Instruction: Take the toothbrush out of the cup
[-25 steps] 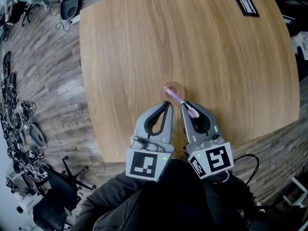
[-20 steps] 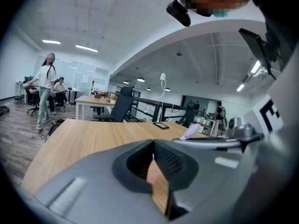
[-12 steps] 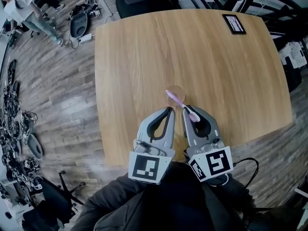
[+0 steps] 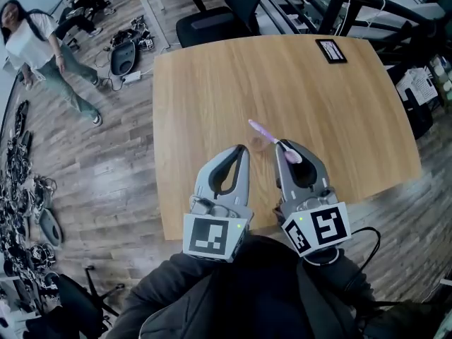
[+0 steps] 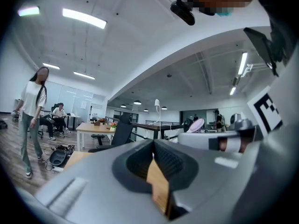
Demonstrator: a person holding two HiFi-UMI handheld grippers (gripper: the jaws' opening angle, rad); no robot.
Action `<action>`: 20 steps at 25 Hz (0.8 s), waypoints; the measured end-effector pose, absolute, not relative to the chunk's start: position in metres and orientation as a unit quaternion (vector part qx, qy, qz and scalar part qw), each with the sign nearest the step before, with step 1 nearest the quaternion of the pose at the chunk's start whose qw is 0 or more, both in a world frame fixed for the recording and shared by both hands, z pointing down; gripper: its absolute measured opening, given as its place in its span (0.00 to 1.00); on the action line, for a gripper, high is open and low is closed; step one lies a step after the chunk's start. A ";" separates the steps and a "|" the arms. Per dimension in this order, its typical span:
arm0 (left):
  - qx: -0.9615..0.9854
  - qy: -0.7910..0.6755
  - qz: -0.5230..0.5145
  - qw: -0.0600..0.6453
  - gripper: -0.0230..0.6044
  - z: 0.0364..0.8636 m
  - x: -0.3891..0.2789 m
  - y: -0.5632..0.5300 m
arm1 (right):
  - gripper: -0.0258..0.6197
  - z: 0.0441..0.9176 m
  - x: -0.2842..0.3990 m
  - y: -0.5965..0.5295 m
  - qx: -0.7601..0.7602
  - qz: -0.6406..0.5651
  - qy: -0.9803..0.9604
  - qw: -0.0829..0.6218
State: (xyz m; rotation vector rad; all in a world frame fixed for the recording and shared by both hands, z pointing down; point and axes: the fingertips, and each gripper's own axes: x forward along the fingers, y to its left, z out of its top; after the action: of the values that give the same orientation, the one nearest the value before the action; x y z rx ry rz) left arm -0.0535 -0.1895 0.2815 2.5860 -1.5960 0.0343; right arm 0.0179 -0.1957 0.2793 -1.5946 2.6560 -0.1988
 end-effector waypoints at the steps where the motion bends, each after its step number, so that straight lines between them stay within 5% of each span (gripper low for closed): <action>1: 0.847 -0.529 0.007 0.048 0.05 0.274 -0.057 -0.188 | 0.08 0.269 0.020 -0.194 -0.519 -0.054 0.853 0.023; 20: 0.862 -0.506 -0.004 0.017 0.05 0.251 -0.059 -0.155 | 0.08 0.251 0.007 -0.152 -0.527 -0.024 0.849 0.034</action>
State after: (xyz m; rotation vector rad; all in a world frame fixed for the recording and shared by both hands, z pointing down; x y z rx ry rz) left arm -0.0590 -0.1553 0.2515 2.6791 -1.5729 -0.0133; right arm 0.0073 -0.1520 0.2508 -1.6222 2.6106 -0.0729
